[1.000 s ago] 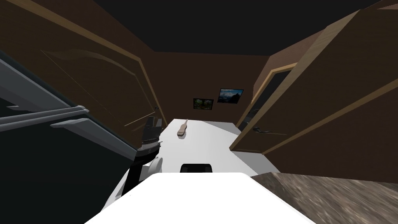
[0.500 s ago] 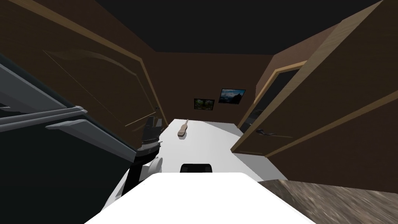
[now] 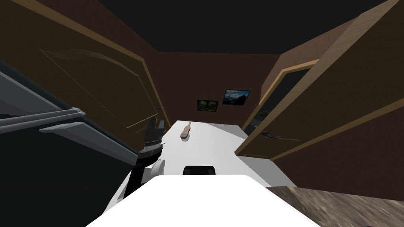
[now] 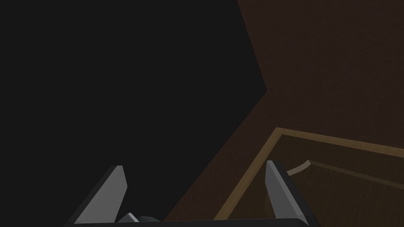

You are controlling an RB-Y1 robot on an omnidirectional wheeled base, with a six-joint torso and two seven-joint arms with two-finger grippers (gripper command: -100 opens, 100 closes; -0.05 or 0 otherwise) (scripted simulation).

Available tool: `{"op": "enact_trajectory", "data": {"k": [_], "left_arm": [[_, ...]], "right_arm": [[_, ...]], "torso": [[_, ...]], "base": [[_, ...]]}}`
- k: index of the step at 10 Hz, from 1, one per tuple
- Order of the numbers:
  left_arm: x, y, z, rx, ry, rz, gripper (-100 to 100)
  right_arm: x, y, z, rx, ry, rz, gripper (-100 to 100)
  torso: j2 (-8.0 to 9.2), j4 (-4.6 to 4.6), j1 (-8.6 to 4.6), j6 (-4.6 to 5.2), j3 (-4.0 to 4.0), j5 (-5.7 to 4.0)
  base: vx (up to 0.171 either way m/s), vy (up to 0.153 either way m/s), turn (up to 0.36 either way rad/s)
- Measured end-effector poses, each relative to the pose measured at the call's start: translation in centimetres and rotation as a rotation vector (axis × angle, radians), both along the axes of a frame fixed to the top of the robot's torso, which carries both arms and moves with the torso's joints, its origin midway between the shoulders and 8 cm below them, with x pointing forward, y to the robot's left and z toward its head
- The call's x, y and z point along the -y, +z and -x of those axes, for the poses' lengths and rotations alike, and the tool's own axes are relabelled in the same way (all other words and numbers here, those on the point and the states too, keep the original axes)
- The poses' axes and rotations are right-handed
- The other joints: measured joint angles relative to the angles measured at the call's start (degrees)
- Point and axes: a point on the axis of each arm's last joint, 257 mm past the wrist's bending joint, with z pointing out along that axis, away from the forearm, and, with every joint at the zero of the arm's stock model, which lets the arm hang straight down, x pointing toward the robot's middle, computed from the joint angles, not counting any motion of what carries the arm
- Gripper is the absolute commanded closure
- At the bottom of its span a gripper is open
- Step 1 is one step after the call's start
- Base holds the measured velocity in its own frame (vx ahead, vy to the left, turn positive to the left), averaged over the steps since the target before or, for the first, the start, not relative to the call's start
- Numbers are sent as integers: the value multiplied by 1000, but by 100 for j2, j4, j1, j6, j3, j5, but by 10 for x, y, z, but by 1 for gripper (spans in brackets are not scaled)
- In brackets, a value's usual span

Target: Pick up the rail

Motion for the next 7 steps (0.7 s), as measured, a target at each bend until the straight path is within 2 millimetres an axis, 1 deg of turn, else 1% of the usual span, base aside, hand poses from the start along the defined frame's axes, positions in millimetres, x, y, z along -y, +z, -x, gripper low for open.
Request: {"op": "enact_trajectory", "data": {"k": [2,3,4,5,6,7], "left_arm": [[0,0,0,0,0,0,0],[0,0,0,0,0,0,0],[0,0,0,0,0,0,0],[0,0,0,0,0,0,0],[0,0,0,0,0,0,0],[0,0,0,0,0,0,0]], "right_arm": [[-7,-5,9,1,-6,-16,-100],[-5,-3,14,-6,-11,-8,-100],[-15,-9,17,0,-10,-30,-100],[-25,-17,15,8,-3,-53,-100],[-30,-23,13,15,2,-66,-100],[-29,-21,15,13,1,-64,-100]], "torso": [[-8,-2,1,0,-4,-1],[-5,-1,1,0,-3,0],[-8,-1,2,-1,-4,-2],[-11,-2,2,-1,-6,-2],[-7,-1,0,-1,-4,-2],[-1,0,-1,-1,-1,0]], "base": [[29,6,14],[36,7,45],[41,8,21],[21,4,-2],[0,0,0],[0,0,0]]}}
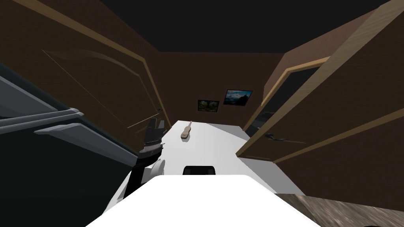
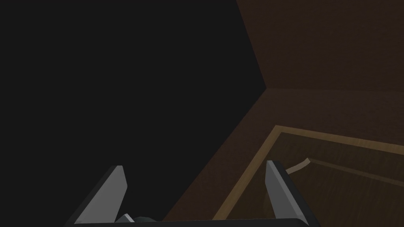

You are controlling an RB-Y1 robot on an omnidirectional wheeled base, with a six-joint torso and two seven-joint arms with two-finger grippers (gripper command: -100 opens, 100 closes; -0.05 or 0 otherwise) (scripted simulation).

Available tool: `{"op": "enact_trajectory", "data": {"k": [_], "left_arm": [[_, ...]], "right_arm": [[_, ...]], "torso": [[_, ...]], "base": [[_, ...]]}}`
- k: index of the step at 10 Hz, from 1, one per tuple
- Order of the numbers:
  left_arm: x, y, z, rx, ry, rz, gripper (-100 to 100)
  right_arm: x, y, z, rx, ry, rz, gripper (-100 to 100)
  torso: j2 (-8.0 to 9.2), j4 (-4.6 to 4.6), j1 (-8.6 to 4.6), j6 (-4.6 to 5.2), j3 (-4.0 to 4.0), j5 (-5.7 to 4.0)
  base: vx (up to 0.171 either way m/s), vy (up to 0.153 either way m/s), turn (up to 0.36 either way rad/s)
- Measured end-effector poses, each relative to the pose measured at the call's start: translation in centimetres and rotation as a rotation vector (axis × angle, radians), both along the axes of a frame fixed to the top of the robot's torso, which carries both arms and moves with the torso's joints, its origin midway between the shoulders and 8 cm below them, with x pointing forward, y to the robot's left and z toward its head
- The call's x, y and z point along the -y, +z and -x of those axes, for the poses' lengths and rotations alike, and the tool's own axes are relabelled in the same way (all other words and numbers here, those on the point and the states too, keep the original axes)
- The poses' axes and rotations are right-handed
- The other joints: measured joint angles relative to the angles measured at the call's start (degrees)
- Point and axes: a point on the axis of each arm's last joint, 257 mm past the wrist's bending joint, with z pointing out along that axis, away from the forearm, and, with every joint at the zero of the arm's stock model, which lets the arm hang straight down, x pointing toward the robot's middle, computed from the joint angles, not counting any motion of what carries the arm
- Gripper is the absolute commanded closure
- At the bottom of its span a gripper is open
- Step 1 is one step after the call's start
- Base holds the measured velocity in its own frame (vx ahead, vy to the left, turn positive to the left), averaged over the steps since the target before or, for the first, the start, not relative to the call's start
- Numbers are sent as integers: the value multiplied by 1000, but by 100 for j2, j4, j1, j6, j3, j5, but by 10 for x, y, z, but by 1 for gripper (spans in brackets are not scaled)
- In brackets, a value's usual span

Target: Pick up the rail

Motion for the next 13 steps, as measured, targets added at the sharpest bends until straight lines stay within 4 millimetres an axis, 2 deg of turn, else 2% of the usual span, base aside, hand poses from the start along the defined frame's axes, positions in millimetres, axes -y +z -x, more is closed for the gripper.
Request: {"op": "enact_trajectory", "data": {"k": [2,3,7,8,9,12,13], "left_arm": [[0,0,0,0,0,0,0],[0,0,0,0,0,0,0],[0,0,0,0,0,0,0],[0,0,0,0,0,0,0],[0,0,0,0,0,0,0],[0,0,0,0,0,0,0],[0,0,0,0,0,0,0]], "right_arm": [[13,11,11,-22,-19,34,-100],[14,11,12,-23,-20,37,100],[16,13,12,-25,-21,41,100],[16,13,12,-25,-21,41,0],[16,13,12,-25,-21,41,100],[32,28,0,-30,-16,79,100],[46,34,-8,-31,-16,107,100]], "torso": [[6,1,0,1,3,0],[5,2,0,0,3,-1],[7,6,-1,0,7,-15],[8,6,-1,0,7,-15],[8,6,-1,0,7,-15],[27,8,-3,1,17,-8],[36,10,-10,1,21,-10]], "base": [[0,0,0],[0,0,0],[0,-2,0],[0,0,0],[-35,0,-46],[-62,-12,-48],[-58,-11,-10]]}}
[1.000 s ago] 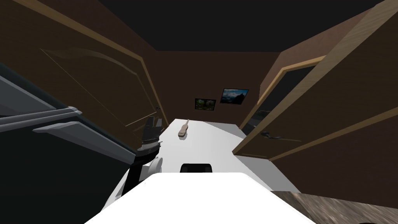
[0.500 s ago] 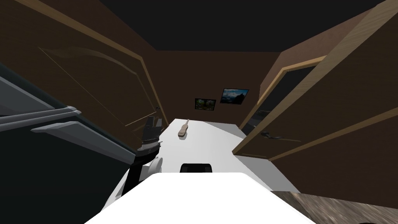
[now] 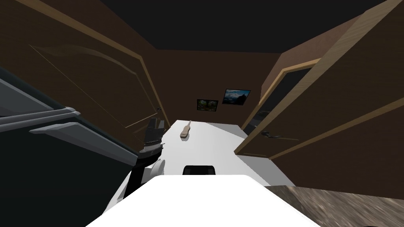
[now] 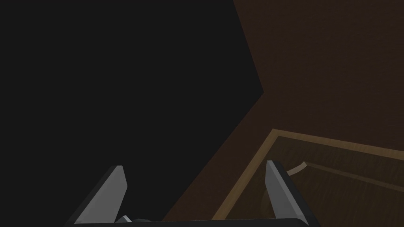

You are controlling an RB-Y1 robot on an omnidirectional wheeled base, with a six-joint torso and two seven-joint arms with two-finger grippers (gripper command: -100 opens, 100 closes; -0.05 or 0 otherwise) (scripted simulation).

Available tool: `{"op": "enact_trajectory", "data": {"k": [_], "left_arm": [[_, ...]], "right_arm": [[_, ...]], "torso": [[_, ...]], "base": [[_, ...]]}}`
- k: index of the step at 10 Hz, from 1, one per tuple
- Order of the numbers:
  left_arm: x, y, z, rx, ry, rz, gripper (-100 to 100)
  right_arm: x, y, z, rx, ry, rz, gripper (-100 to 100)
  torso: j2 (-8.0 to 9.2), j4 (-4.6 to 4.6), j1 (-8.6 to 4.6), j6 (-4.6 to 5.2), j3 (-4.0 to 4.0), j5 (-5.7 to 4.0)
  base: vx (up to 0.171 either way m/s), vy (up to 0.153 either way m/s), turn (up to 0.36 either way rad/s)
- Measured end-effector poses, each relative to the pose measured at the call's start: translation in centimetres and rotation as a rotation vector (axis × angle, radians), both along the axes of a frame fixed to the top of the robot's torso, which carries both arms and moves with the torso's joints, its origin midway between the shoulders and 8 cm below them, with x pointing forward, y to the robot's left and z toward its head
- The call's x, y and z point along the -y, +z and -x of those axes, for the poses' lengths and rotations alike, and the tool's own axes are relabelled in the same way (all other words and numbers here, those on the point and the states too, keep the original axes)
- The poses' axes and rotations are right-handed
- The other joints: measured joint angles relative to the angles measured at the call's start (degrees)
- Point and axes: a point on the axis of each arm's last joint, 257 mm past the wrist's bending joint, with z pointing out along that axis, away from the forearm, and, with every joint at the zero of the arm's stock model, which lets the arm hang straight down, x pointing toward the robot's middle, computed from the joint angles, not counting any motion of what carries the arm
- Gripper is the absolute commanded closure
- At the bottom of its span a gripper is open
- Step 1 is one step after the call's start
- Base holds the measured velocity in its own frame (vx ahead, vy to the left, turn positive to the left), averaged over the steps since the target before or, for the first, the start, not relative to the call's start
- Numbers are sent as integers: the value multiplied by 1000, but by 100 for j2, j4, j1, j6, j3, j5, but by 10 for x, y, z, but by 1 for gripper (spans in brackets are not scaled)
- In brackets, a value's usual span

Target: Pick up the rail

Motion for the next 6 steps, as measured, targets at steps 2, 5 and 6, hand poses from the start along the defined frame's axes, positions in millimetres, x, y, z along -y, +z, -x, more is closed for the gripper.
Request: {"op": "enact_trajectory", "data": {"k": [2,5,6], "left_arm": [[0,0,0,0,0,0,0],[0,0,0,0,0,0,0],[0,0,0,0,0,0,0]], "right_arm": [[12,10,0,-12,-7,31,100],[-3,-1,-9,5,9,-5,100],[-4,1,-19,7,17,-6,100]], "torso": [[-12,-3,6,3,-6,1],[-29,-5,13,0,-16,-3],[-21,-5,12,-1,-12,5]], "base": [[-10,-2,1],[-10,1,-13],[-42,-9,-26]]}}
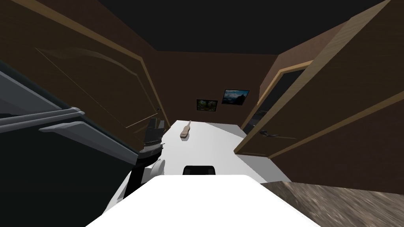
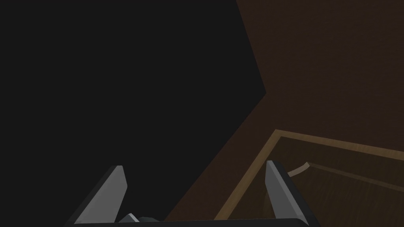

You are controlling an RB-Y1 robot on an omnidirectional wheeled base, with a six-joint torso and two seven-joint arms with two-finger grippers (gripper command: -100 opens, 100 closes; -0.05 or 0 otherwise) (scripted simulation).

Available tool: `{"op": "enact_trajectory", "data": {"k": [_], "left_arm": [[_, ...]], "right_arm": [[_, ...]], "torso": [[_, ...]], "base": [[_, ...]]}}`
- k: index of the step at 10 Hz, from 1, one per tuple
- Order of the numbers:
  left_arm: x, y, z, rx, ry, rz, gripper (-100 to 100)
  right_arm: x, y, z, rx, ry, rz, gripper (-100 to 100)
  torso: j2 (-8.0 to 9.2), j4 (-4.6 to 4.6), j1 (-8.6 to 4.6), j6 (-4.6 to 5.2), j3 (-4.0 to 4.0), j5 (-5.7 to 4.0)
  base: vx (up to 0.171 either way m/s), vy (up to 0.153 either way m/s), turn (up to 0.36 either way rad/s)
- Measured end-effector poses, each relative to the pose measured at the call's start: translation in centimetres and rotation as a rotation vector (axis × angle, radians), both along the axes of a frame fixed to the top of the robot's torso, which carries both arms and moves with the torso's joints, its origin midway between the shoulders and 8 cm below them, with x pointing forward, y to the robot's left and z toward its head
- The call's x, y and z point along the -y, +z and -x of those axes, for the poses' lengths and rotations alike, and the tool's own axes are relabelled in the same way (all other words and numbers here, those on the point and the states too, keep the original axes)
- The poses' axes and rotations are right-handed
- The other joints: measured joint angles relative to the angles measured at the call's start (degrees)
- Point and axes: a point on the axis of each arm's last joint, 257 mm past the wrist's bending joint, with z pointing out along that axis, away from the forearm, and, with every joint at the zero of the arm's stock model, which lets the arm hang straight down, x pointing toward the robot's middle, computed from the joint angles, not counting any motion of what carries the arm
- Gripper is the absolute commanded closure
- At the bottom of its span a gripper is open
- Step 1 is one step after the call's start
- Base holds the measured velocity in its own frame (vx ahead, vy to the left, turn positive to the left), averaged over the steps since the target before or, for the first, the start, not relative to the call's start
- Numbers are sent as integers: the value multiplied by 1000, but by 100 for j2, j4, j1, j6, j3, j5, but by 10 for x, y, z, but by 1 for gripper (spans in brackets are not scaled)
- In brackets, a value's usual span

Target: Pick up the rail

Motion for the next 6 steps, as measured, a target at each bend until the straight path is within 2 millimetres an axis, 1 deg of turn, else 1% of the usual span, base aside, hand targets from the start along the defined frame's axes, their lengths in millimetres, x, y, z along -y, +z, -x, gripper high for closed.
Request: {"op": "enact_trajectory", "data": {"k": [1,2,3,4,5,6], "left_arm": [[0,0,0,0,0,0,0],[0,0,0,0,0,0,0],[0,0,0,0,0,0,0],[0,0,0,0,0,0,0],[0,0,0,0,0,0,0],[0,0,0,0,0,0,0]], "right_arm": [[2,-2,-10,6,5,-1,100],[-2,-3,-13,11,8,-13,100],[3,3,-18,8,11,-2,100],[4,4,-22,7,11,2,100],[-1,1,-26,10,15,-6,100],[3,4,-32,7,17,1,100]], "torso": [[3,2,-5,0,3,-7],[1,1,-3,3,1,-5],[6,0,-3,5,3,2],[8,2,-3,5,5,-4],[3,2,-2,3,3,-7],[5,1,-4,3,3,0]], "base": [[-17,-7,9],[-37,-6,-47],[-39,-12,-29],[-19,-8,-1],[-35,-7,-36],[-41,-9,-20]]}}
